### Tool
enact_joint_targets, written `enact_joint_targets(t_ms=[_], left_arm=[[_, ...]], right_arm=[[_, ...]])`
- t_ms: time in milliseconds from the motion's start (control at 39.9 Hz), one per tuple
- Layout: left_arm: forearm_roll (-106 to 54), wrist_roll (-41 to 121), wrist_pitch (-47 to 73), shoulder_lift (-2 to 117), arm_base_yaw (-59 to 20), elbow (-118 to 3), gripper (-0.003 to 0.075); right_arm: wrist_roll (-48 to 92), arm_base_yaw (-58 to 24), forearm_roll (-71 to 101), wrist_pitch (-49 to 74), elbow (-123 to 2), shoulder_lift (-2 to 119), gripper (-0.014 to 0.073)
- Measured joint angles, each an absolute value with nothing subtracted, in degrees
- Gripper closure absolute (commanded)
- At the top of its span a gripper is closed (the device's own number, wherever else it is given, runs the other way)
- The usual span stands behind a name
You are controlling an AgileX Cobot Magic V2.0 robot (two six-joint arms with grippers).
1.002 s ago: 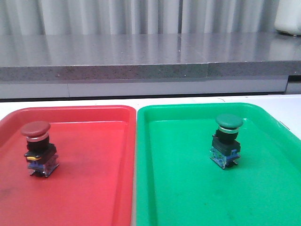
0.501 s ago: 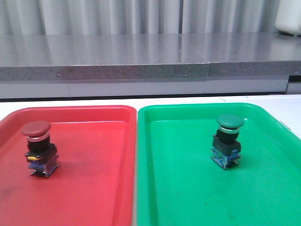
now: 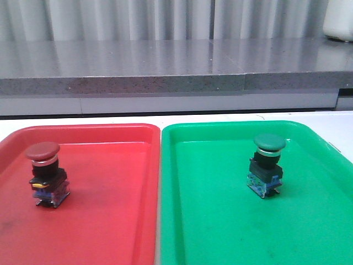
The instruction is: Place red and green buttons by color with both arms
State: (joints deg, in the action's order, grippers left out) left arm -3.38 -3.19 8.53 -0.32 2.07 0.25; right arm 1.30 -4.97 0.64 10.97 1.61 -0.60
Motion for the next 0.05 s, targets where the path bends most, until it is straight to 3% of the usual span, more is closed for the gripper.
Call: enact_joint_targets(t_ms=[50], left_arm=[[-3.4, -3.2, 8.5, -0.3, 2.1, 0.3, 0.074]], right_arm=[[1.3, -5.0, 0.6, 11.0, 1.6, -0.6, 0.0718]])
